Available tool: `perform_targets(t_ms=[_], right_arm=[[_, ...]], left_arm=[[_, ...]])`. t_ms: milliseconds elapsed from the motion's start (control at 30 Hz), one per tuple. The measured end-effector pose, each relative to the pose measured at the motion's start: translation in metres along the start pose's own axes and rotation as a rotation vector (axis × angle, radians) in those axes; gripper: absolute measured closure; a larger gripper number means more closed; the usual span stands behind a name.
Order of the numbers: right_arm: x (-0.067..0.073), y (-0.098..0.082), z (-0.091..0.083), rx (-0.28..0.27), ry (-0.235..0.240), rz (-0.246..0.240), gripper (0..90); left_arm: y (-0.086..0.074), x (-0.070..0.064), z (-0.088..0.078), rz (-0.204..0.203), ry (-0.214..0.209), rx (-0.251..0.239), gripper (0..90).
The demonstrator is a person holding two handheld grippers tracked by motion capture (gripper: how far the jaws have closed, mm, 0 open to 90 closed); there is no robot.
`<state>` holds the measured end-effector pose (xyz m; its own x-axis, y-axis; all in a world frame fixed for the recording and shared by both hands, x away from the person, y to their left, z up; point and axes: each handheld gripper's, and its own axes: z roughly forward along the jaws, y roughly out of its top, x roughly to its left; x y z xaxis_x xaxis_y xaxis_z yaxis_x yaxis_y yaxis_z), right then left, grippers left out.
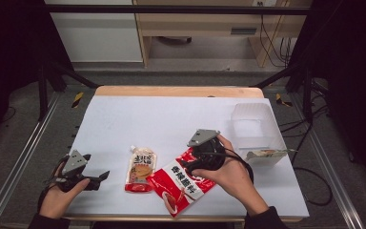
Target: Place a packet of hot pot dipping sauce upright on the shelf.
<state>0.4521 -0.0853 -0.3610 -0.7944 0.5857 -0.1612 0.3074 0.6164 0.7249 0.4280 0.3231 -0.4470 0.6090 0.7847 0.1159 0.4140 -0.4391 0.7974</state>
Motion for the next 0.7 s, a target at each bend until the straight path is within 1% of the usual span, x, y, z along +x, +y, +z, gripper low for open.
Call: perform_targets(t_ms=[100, 200, 233, 300, 367, 533, 633, 700], right_arm=[[0.004, 0.004, 0.009, -0.003, 0.007, -0.004, 17.5], [0.009, 0.008, 0.018, -0.007, 0.003, -0.025, 17.0], [0.010, 0.009, 0.020, -0.014, 0.009, -0.017, 16.6], [0.013, 0.011, 0.026, -0.025, 0.017, -0.017, 16.3], [0.015, 0.014, 0.031, -0.025, 0.024, -0.018, 15.7], [0.017, 0.017, 0.040, -0.039, 0.012, -0.014, 14.8], [0.017, 0.018, 0.046, -0.027, 0.007, -0.003, 11.6], [0.018, 0.019, 0.049, -0.024, 0.009, 0.001, 11.2]], left_arm=[[0.001, -0.001, 0.000, 0.008, 0.007, -0.005, 5.7], [0.001, -0.003, 0.002, 0.012, 0.012, -0.009, 5.8], [0.001, -0.003, 0.002, 0.014, 0.014, -0.011, 5.8], [0.002, -0.004, 0.001, 0.015, 0.017, -0.023, 5.8], [0.002, -0.005, 0.002, 0.017, 0.019, -0.027, 5.8], [0.001, -0.005, 0.002, 0.014, 0.024, -0.026, 5.9], [0.002, -0.006, 0.003, 0.022, 0.020, -0.018, 6.0], [0.002, -0.007, 0.004, 0.030, 0.013, -0.011, 6.0]])
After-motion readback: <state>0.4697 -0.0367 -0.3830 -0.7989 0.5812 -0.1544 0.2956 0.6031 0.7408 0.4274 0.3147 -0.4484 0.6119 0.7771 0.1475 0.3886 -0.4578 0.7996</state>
